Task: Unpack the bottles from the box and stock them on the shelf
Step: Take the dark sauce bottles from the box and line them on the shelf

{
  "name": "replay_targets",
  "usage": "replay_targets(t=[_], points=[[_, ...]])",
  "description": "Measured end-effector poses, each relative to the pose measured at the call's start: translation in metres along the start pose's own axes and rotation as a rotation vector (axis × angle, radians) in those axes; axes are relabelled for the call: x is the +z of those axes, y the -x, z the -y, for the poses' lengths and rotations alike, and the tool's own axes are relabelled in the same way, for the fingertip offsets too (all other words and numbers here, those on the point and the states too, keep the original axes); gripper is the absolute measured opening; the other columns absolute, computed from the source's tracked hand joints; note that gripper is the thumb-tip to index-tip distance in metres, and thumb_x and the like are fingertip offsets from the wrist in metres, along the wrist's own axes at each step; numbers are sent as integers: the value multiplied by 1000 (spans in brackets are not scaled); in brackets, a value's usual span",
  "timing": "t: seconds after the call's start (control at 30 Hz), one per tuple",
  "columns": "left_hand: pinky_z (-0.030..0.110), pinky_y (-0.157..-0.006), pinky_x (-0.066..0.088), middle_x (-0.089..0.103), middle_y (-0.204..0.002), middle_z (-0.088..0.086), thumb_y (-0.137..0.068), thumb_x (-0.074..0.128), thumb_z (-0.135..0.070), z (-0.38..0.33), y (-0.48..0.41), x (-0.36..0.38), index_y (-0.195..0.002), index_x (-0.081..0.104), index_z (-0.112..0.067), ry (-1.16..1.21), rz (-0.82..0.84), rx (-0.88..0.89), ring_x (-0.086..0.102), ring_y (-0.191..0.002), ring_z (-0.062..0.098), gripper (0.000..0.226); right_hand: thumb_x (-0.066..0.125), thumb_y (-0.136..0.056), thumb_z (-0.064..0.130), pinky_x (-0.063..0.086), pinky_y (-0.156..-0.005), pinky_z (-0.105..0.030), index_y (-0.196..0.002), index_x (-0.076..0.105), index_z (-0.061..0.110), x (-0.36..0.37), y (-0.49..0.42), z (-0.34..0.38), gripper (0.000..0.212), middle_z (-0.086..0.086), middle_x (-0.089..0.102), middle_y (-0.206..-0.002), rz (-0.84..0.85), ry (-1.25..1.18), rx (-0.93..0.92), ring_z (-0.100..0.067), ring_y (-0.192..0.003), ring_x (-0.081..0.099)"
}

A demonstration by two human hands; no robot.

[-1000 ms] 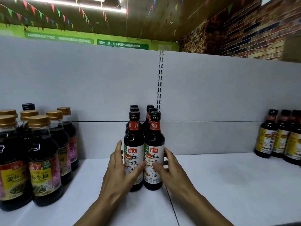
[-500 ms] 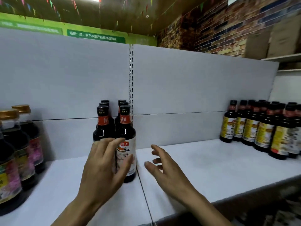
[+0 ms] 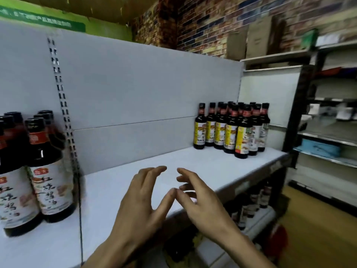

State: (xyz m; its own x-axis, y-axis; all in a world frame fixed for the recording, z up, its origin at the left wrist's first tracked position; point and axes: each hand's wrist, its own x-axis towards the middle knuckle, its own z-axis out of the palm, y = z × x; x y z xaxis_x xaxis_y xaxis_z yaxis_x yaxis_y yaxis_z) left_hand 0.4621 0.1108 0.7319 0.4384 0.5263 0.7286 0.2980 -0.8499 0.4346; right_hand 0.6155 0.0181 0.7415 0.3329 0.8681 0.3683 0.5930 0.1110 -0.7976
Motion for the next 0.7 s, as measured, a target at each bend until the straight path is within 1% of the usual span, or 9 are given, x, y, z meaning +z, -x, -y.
replay_targets(t=[0.13,0.2,0.27,0.4,0.47,0.53,0.6,0.63,0.7], points=[[28,-89,52,49,-132,-25,-90,48,-62,-42,1,57,-138,42,-46,96,110,27,52,-123,0,50,58,-102,34,51,-102,-22,-143,45,47,-56,35,-34,45,23,56,-133,-81,29,67,8,-119,55],[26,-93,50,50,-129,-21,-90,51,-59,-62,6,83,-138,44,-43,147,165,38,52,-121,0,50,58,-102,34,51,-103,-22,-144,45,47,-81,53,-52,46,24,54,-135,-100,44,114,11,-119,54],[24,-96,48,50,-126,-21,-91,52,-58,-86,12,113,-138,44,-41,183,220,59,52,-120,-1,51,57,-102,34,51,-103,-23,-145,44,47,-108,75,-73,46,23,53,-136,-115,53,177,9,-120,54],[25,-97,48,46,-128,-21,-94,46,-64,-118,35,161,-142,41,-40,237,338,60,49,-122,-1,54,57,-102,37,51,-97,-16,-144,46,48,-137,113,-113,45,24,54,-136,-147,30,276,11,-119,55],[26,-97,49,44,-129,-22,-97,47,-62,-129,50,187,-143,40,-40,266,408,43,48,-121,-1,51,57,-102,35,53,-98,-20,-144,46,46,-147,133,-139,45,22,54,-137,-170,44,320,11,-118,55],[21,-95,47,42,-129,-24,-97,45,-63,-137,67,214,-143,39,-41,295,493,17,47,-122,-2,51,56,-103,35,53,-97,-20,-145,44,45,-155,153,-164,45,23,52,-138,-171,52,392,12,-117,54],[14,-93,42,41,-129,-25,-95,43,-66,-139,82,234,-143,39,-41,322,560,-12,46,-122,-3,54,55,-103,34,52,-92,-13,-145,43,44,-157,168,-179,45,23,51,-136,-175,47,452,13,-115,55],[15,-95,42,42,-130,-25,-95,44,-67,-138,90,247,-144,38,-41,333,603,-23,45,-124,-4,56,55,-104,33,52,-92,-13,-145,43,43,-157,176,-190,45,21,52,-135,-189,48,483,10,-115,56],[23,-101,46,42,-134,-24,-95,43,-69,-135,109,272,-145,37,-41,357,692,-51,44,-129,-3,59,54,-104,33,53,-95,-19,-146,43,42,-154,194,-215,44,18,54,-136,-205,61,542,4,-116,58]])
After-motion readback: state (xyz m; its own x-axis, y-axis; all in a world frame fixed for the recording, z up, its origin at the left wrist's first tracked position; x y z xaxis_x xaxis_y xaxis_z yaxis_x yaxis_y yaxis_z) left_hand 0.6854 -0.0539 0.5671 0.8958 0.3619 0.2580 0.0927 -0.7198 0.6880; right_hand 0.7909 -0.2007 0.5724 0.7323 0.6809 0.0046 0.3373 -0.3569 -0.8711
